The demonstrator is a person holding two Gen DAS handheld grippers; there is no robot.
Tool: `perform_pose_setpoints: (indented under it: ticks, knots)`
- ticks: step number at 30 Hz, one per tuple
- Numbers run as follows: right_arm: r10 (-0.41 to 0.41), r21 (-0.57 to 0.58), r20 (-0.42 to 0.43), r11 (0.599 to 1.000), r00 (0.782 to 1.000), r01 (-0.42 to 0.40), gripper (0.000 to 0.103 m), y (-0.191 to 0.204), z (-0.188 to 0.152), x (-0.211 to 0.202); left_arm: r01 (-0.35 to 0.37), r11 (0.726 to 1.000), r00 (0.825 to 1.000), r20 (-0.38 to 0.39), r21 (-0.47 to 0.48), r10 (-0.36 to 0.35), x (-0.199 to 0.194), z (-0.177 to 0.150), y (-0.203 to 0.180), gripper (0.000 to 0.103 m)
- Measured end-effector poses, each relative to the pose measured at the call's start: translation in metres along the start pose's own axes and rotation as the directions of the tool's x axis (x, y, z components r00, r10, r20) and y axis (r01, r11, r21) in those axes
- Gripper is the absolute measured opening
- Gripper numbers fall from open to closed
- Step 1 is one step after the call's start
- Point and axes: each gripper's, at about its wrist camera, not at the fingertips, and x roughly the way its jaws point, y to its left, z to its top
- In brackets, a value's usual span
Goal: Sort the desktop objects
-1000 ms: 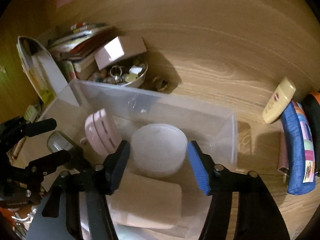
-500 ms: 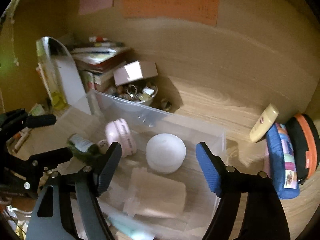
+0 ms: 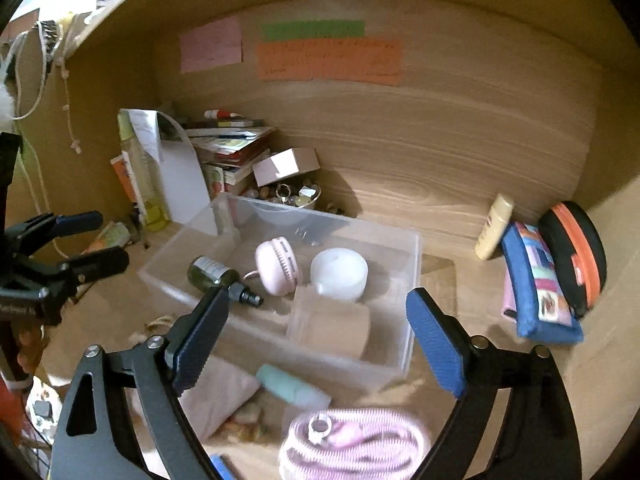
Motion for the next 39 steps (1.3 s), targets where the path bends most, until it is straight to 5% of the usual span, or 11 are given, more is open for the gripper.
perform_pose_setpoints:
  ticks: [21, 27, 31, 39]
  knots:
    - [0.085, -0.068, -0.088, 0.994, 0.992, -0.091, 0.094, 0.058, -0.123, -0.029, 0.004, 0.997, 0.991, -0.134, -0.073, -0.014, -0.033, -0.117, 0.012, 0.099]
    - [0.145, -0.087, -0.152, 0.983, 0.978, -0.160, 0.082, 0.070, -0.138, -0.018, -0.003, 1.000, 0.993, -0.117, -0.027, 0.000, -0.038, -0.139, 0.000, 0.099]
    - [0.185, -0.080, -0.189, 0.976, 0.964, -0.203, 0.070, 0.071, -0.144, -0.012, 0.033, 0.999, 0.989, -0.142, 0.004, -0.032, -0.035, -0.146, -0.010, 0.079]
    - [0.167, -0.105, -0.220, 0.976, 0.961, -0.193, 0.052, 0.067, -0.140, 0.006, 0.045, 0.998, 0.980, -0.195, 0.033, -0.038, -0.015, -0.155, -0.019, 0.056]
